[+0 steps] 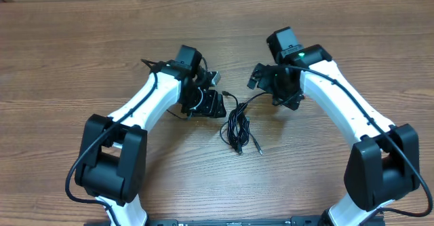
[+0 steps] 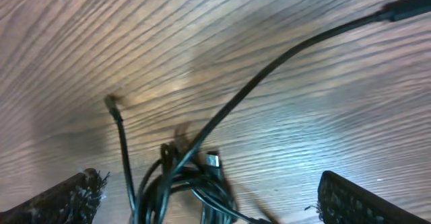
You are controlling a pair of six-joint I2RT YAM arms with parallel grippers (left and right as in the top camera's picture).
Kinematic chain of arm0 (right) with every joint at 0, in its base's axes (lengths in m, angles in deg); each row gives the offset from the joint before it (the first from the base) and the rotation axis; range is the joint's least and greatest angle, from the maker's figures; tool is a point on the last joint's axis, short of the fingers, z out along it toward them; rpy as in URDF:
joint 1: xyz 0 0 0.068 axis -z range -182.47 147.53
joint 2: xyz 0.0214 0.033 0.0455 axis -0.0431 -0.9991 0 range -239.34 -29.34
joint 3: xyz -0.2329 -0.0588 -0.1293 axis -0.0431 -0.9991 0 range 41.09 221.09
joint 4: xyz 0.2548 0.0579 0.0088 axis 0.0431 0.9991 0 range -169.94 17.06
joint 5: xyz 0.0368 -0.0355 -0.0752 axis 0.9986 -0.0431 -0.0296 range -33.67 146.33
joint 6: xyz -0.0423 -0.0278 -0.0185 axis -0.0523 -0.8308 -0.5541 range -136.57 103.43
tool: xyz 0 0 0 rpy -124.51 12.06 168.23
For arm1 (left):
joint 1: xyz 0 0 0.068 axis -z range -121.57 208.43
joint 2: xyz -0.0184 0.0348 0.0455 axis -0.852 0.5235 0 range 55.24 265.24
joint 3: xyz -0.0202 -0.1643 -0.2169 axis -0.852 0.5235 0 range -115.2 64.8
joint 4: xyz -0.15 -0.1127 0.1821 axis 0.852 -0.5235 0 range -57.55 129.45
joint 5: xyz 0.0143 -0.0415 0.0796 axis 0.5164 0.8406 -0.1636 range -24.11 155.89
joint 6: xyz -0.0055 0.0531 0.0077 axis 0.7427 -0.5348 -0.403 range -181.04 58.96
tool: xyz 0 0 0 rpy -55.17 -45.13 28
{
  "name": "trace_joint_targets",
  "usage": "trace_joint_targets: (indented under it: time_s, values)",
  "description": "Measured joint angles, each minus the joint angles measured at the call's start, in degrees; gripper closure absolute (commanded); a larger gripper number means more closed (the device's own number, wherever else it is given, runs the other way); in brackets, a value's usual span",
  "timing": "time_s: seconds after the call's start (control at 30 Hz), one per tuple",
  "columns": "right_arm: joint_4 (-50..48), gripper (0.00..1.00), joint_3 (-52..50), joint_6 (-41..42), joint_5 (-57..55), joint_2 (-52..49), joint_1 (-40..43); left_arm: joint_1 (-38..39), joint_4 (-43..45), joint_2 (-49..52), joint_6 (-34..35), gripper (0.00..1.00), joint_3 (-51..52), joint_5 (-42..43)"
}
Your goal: Untangle cables
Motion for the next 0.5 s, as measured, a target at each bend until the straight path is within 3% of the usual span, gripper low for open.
trace_joint_targets:
  time_s: [0.13,0.27,0.4,0.5]
  values:
    - [0.98,0.0,-0.96,-2.08,1.22,0.0,0.7,0.9,-0.52,-0.02,2.03,0.51,-0.59,-1.07]
    - [1.31,0.0,-2.32,-3.13,2.14,0.0,0.63,1.6,-0.26,-0.04,1.86,0.44,-3.17,0.37]
    - [3.13,0.0,-2.32,-5.97,5.44,0.0,0.63,2.71,-1.64,-0.11,1.81,0.59,-4.17,-0.15]
    - [6.19,0.03,-2.51,-9.77,8.5,0.0,0.63,3.08,-5.22,-0.09,1.88,0.6,-4.17,-1.25]
